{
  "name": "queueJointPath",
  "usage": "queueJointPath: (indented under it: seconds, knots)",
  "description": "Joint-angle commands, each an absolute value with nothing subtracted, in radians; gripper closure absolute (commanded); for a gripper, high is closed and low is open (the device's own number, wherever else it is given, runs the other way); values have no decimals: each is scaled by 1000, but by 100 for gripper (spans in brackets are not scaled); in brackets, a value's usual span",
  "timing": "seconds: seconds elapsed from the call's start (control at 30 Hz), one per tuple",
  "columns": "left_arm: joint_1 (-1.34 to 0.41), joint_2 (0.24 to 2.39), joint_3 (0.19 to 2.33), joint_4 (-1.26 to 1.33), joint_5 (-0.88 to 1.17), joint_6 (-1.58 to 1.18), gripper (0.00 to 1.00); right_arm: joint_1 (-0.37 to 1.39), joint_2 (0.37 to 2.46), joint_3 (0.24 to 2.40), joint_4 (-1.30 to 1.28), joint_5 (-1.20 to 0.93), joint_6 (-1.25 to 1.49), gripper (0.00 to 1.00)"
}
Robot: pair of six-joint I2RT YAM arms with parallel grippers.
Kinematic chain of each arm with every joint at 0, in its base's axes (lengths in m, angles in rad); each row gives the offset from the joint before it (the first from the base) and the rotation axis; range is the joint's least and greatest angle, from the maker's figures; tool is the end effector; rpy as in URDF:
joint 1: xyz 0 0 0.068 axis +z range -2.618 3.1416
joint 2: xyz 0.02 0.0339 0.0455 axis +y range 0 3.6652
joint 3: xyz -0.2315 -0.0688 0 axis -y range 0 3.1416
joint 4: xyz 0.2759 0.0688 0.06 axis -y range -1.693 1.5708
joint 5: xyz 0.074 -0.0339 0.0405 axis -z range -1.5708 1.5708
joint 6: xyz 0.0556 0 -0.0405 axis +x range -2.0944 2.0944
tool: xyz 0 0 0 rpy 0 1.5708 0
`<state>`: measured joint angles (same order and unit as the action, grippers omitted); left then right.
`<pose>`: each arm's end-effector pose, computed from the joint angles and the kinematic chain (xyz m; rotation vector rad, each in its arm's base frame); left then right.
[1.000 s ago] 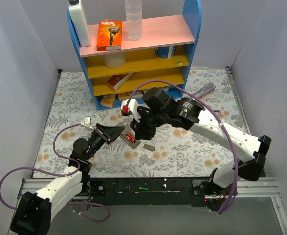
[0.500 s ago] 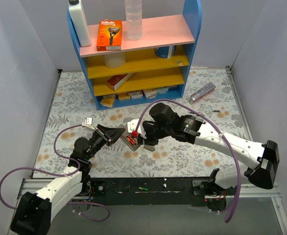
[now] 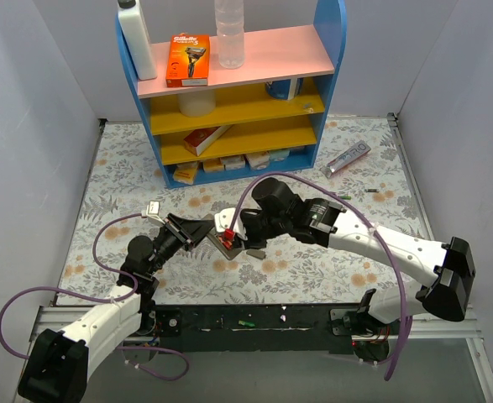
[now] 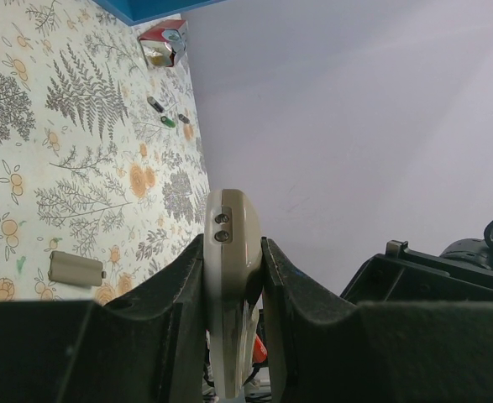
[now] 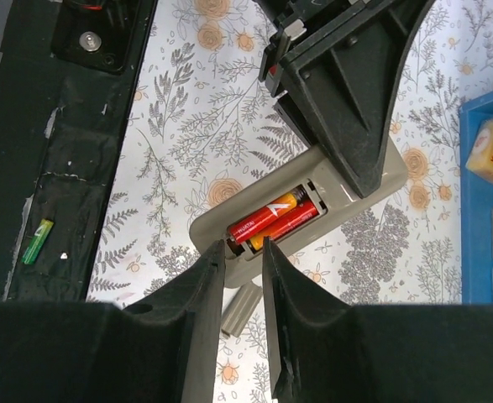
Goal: Load the batteries into the remote control
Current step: Load the battery into the remote control.
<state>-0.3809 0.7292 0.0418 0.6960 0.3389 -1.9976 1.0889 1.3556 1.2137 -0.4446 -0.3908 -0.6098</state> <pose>0.2021 -0.1008 0.1401 -1.2038 1.6255 -1.9929 0.1465 0.3258 0.2906 -1.7874 1.2646 0.6956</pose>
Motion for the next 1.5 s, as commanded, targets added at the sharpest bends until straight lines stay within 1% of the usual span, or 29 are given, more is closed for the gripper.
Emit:
queueJointPath:
  seconds: [0.0,0.83,1.07,1.33,1.47]
  knots:
    - [-377,716,58,712,351,-2121,100,1098,1382,1212,-420,-431,-632,69]
    - [-377,709,58,721,360,-2129,100,1104,1451,1212,-434,-442,-640,74]
    - [-379,710,61,724,364,-2131,100,1104,1465,1207,-414,-419,-630,80]
    - [-379,707,64,736,373,-2135,100,1104,1486,1198,-382,-411,-621,83]
    - [-379,706,67,741,374,-2143,100,1104,1494,1180,-347,-397,-614,87]
